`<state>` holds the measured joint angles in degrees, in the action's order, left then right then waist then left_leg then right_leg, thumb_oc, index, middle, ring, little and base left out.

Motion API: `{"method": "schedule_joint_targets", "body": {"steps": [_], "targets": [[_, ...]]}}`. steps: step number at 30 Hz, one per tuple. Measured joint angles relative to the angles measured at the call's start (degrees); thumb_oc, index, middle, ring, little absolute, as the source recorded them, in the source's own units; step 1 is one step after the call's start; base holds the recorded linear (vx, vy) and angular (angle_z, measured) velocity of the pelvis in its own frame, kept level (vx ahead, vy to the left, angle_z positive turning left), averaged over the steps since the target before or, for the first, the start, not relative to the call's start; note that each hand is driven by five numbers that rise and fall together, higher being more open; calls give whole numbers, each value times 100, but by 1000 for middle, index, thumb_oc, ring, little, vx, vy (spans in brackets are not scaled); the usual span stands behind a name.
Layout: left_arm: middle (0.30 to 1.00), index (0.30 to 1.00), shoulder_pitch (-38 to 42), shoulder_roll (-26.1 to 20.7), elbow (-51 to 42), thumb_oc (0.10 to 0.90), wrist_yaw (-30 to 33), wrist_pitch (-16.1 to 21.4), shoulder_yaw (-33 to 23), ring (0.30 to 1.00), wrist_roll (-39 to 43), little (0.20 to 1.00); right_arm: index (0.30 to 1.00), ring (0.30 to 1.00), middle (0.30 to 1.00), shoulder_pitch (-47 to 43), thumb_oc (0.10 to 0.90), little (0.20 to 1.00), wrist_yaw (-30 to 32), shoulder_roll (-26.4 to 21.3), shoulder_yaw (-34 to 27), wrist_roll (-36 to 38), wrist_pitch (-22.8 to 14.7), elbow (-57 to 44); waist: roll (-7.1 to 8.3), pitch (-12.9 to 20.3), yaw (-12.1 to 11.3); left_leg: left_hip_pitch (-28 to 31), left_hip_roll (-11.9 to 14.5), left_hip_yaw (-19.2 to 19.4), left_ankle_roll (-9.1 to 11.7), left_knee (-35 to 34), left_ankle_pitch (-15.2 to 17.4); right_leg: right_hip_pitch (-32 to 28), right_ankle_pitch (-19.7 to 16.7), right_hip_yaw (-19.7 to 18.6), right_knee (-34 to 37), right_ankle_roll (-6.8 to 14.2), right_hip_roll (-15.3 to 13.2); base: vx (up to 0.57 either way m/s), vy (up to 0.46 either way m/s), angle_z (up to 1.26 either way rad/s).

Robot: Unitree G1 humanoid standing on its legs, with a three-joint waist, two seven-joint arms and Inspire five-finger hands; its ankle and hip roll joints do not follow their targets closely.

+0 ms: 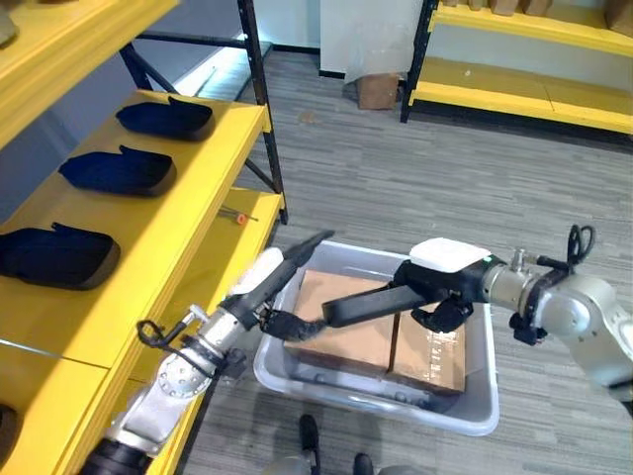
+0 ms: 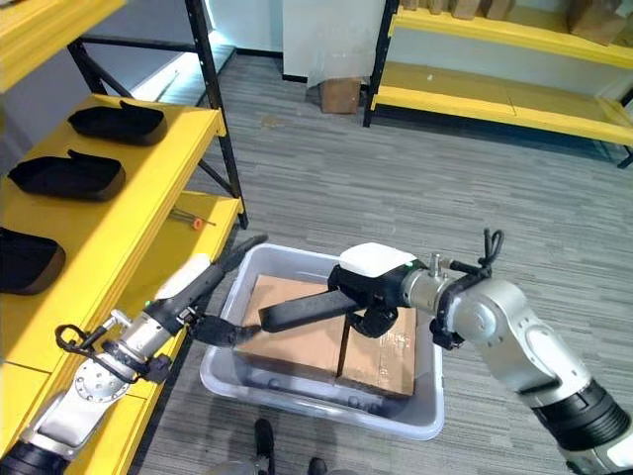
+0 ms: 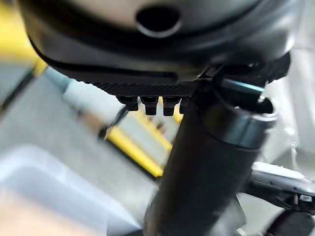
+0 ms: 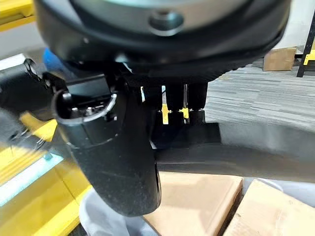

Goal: Move parts from the plastic box to the shelf.

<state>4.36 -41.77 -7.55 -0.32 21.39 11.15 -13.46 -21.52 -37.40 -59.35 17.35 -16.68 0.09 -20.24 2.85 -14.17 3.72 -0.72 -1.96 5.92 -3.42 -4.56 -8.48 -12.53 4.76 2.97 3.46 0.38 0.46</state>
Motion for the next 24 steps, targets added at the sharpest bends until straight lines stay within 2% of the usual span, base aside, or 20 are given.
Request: {"method": "schedule_joint_targets", "body": {"steps": [3, 6, 9, 16, 24], "targets": [[1000, 1000, 438, -250, 1, 900, 323, 120, 51, 1000, -324, 1000, 300, 300, 300, -344, 400, 300, 18, 1, 654, 13, 179, 53, 120, 112, -49, 4, 11, 9, 35, 0, 19, 1, -4, -33, 7, -7, 8, 18, -28, -5], [1000, 1000, 618, -269, -135, 900, 460, 309, 47, 1000, -337, 1000, 300, 300, 300, -354, 400, 300, 23, 104, 797, 67, 194, 38, 228, 183, -59, 4, 0, 15, 35, 1, 18, -1, -4, -39, 15, -6, -5, 0, 0, 0], [1000, 1000, 608, -267, -153, 900, 452, 390, 136, 1000, -377, 1000, 300, 300, 300, -385, 400, 300, 58, 182, 797, 96, 404, 38, 230, 185, -54, 15, -3, 27, 33, 1, 17, -1, -5, -49, 13, -5, -14, 7, 12, 0], [1000, 1000, 580, -206, -153, 900, 282, 370, 521, 1000, -498, 1000, 300, 300, 300, -527, 400, 300, 70, 384, 807, 78, 530, 31, 217, 189, -51, 62, 9, 99, 30, 0, 26, -16, -9, -98, 13, -2, -18, 9, 36, -5], [1000, 1000, 296, -139, -136, 900, 217, 183, 508, 1000, -490, 1000, 300, 300, 300, -546, 400, 300, 79, 394, 814, -684, 726, 21, 143, 209, -89, 61, 1, 96, 29, -1, 28, -44, -20, -85, 35, -3, -24, 7, 45, 0]]}}
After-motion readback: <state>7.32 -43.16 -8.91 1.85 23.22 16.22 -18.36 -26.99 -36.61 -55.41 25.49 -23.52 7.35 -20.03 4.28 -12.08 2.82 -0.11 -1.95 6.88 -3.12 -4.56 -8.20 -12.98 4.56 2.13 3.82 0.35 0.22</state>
